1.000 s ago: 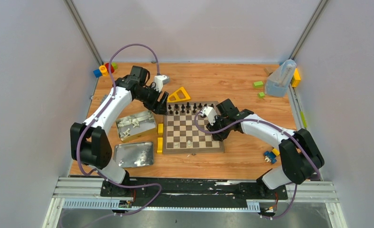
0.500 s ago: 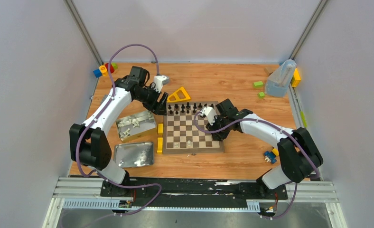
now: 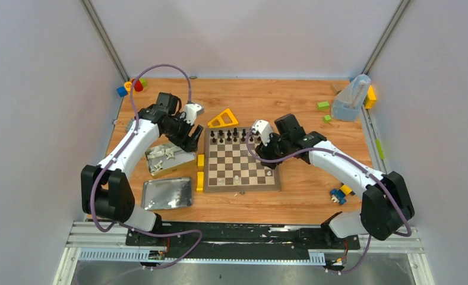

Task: Set up the chess pieces on the board
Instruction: Move the chess piece to the chessboard, then pick up the chess piece from the storage box.

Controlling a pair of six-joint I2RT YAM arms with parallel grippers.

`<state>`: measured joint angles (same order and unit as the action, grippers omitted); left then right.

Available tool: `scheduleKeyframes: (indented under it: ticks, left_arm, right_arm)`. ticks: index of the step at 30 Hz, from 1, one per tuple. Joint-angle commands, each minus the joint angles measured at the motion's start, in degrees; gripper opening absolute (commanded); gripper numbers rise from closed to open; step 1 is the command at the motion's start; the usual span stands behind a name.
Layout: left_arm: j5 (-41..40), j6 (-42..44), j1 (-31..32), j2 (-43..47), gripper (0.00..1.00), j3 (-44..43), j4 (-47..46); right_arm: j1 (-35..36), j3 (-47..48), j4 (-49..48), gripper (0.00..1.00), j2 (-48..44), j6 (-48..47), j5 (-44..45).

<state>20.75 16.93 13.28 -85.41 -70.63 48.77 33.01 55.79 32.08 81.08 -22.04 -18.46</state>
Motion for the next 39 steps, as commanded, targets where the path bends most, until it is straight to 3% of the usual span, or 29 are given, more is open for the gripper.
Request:
scheduleKeyframes:
  ticks: [1,13,22,28,39]
  left_arm:
    - [-7.26,3.45,-1.52,3.89,0.81,3.17,-4.18]
    - [-12.75,10.18,-1.94,0.99,0.60,13.12,-21.72]
    - [-14.95,3.91,-1.90,-1.03,0.53,17.37,-31.33]
    - [-12.93,2.49,-1.85,-3.64,0.52,16.50,-30.61]
    - [-8.79,16.18,-1.85,-6.66,0.46,14.95,-25.75]
  right_arm:
    - [-1.29,4.29,-1.76,0.50,-3.74,-0.15,-2.43]
    - [-4.06,1.82,-4.68,0.41,-4.75,0.83,-4.10]
    - [-5.02,0.60,-5.61,0.40,-4.62,1.20,-4.43]
    - [-5.41,0.20,-5.88,0.39,-4.36,1.04,-4.27]
    - [-5.89,-0.30,-6.02,0.39,-3.49,0.96,-4.80]
